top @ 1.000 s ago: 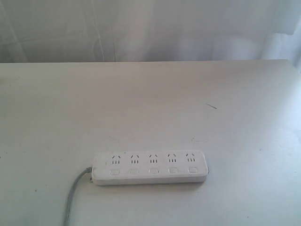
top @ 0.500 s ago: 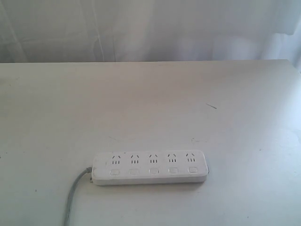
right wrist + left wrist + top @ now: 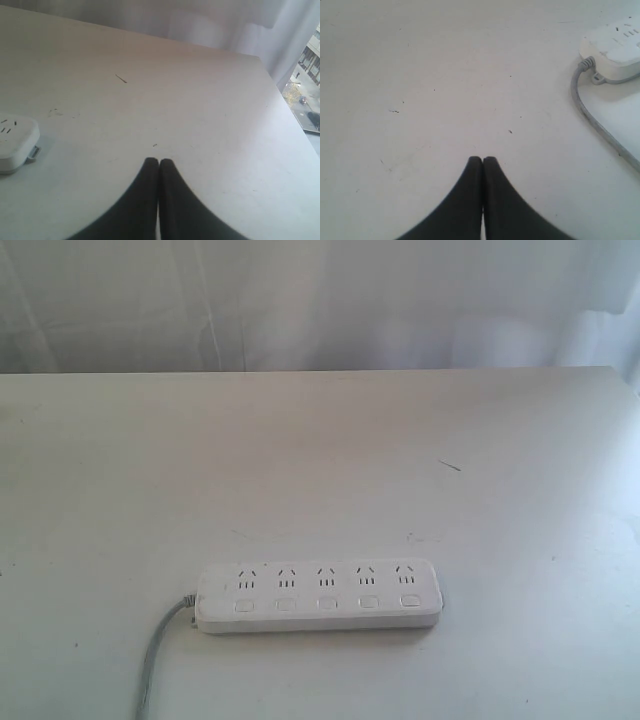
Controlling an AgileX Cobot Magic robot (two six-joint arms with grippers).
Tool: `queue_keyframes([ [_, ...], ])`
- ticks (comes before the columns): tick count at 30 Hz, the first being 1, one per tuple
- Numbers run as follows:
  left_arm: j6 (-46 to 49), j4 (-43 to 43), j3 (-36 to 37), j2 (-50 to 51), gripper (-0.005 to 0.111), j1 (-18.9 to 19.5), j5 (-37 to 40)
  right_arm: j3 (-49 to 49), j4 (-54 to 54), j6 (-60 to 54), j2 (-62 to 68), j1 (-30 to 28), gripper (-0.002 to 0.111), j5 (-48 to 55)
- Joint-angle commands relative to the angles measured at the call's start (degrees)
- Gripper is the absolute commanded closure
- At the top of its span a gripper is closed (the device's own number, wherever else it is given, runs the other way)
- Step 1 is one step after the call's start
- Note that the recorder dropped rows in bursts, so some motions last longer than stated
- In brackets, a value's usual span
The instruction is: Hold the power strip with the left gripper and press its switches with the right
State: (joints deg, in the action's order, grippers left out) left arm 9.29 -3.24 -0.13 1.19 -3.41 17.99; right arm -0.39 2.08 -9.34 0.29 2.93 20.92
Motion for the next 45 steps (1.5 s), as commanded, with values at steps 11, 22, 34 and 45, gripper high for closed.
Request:
queue_keyframes([
  [11,0.15,-0.12,0.13,-0.46,0.107,0.04,1.82,0.39,-0.34,0.43,-0.29,-0.43,0.108,-0.43],
  [22,0.15,-0.12,0.13,-0.46,0.107,0.04,1.82,0.39,-5.45,0.43,-0.29,-0.43,0.108,-0.94],
  [34,0.15,-0.12,0.13,-0.46,0.107,0.04,1.82,0.39,-4.87,0.43,-0.29,-0.43,0.108,-0.55],
  [45,0.15,-0.12,0.13,-0.46,0.107,0.04,1.82,0.39,-4.87,0.43,-0.29,-0.43,0.108,-0.55],
])
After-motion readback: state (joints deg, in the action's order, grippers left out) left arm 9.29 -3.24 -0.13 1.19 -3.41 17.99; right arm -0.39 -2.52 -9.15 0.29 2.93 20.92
